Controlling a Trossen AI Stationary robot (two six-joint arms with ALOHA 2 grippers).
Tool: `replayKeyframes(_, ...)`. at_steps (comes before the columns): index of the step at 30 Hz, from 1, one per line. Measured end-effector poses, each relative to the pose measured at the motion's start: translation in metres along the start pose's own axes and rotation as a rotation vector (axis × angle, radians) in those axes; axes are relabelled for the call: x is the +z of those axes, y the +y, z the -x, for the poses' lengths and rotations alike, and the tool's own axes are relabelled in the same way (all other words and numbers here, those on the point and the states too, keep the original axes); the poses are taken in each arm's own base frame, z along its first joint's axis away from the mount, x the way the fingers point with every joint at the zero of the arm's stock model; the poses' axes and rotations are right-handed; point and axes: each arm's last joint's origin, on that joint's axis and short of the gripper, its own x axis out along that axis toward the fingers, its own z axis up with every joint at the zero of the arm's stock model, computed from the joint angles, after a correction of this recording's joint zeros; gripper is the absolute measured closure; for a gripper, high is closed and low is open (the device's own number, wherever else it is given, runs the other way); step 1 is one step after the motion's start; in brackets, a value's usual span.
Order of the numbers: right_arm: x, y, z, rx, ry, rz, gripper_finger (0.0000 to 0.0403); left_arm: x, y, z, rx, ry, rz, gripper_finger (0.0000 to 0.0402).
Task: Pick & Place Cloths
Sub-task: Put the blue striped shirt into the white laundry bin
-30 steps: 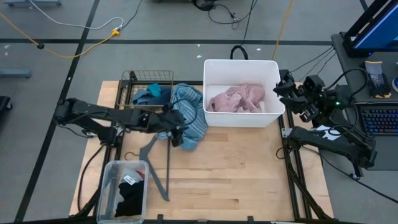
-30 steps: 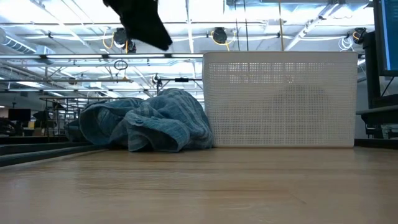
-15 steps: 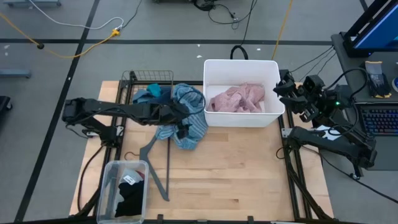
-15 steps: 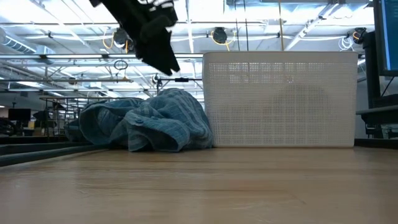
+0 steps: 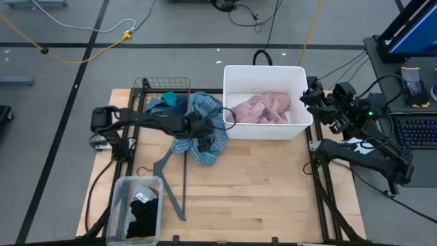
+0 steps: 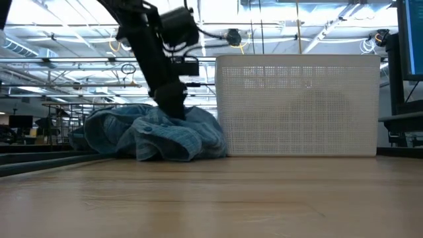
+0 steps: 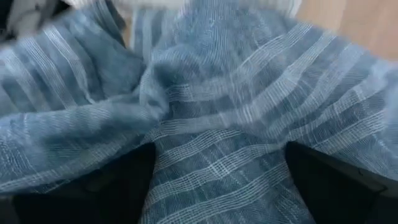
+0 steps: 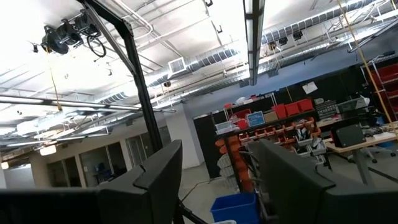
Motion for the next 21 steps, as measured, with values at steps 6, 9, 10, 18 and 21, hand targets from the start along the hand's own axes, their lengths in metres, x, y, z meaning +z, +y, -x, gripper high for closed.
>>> replayKeyframes(6,0.000,0.000,0.000,0.000,0.000,-0.037,0.0202,-0.010,-0.006,-0.020,-0.003,0.106,0.020,0.0037)
replayKeyframes(9,0.000,0.000,0.000,0.000,0.000,-0.038,0.0202,-0.015,-0.010,-0.027,-0.032,0.149,0.052,0.0055)
replayKeyframes(10,0.000,0.000,0.000,0.000,0.000,-0.038,0.0202,-0.016,-0.011,-0.029,-0.042,0.163,0.062,0.0065)
replayKeyframes(18,0.000,0.000,0.000,0.000,0.000,-0.038,0.0202,-0.024,-0.019,-0.047,-0.092,0.246,0.114,0.0197)
replayKeyframes(21,0.000,0.000,0.000,0.000,0.000,-0.038,0.0202,-0.025,-0.019,-0.048,-0.090,0.252,0.161,0.0255)
